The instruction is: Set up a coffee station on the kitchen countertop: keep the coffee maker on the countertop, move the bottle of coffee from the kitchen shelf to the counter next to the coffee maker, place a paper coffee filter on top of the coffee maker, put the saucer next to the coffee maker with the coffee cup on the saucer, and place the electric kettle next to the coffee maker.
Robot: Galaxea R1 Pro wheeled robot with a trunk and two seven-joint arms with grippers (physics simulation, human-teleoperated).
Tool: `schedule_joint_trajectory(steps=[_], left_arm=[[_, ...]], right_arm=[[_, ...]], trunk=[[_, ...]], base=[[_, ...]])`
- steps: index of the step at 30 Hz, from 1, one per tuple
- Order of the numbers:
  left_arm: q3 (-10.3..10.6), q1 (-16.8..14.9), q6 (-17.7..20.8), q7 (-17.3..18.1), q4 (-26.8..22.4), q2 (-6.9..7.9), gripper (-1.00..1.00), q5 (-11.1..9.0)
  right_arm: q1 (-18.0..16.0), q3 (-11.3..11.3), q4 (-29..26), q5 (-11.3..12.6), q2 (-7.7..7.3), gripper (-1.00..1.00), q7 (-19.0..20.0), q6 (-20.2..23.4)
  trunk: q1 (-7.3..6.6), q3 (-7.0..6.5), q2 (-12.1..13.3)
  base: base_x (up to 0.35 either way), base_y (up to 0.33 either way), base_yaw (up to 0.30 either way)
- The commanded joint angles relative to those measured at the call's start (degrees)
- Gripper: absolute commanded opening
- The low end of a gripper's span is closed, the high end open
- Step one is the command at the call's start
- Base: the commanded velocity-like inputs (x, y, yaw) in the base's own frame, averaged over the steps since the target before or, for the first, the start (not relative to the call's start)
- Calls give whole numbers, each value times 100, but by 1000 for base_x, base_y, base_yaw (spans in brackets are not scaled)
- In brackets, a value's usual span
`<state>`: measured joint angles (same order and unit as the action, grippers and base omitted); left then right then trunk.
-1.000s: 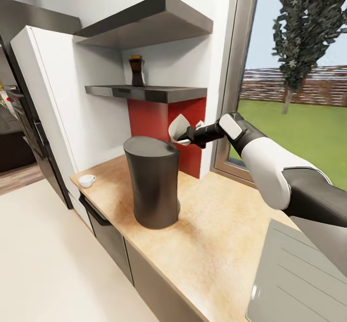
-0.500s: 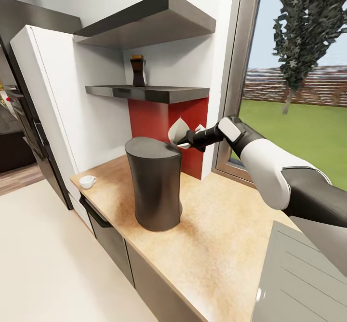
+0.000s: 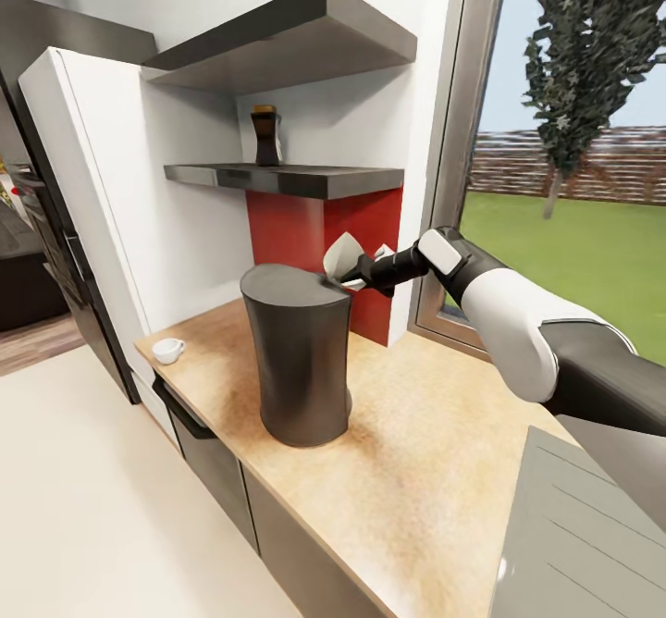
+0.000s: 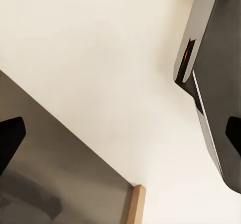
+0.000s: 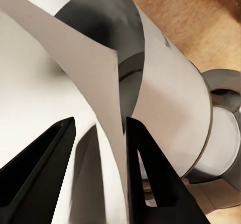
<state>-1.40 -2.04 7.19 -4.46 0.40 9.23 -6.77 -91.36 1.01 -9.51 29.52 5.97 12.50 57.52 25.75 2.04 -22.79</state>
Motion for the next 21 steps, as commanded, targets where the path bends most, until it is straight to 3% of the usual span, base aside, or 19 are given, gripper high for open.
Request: schedule_joint_trajectory(steps=[1, 21], left_arm=[[-10, -7, 11, -11, 4, 0, 100, -53], [-10, -7, 11, -11, 4, 0, 100, -53]], right_arm=[[-5, 4, -4, -60, 0, -100, 42, 14], [-5, 4, -16, -65, -8, -100, 42, 14]], trunk=[[4, 14, -13], [4, 14, -13]], base=[[2, 1, 0], [35, 0, 0]])
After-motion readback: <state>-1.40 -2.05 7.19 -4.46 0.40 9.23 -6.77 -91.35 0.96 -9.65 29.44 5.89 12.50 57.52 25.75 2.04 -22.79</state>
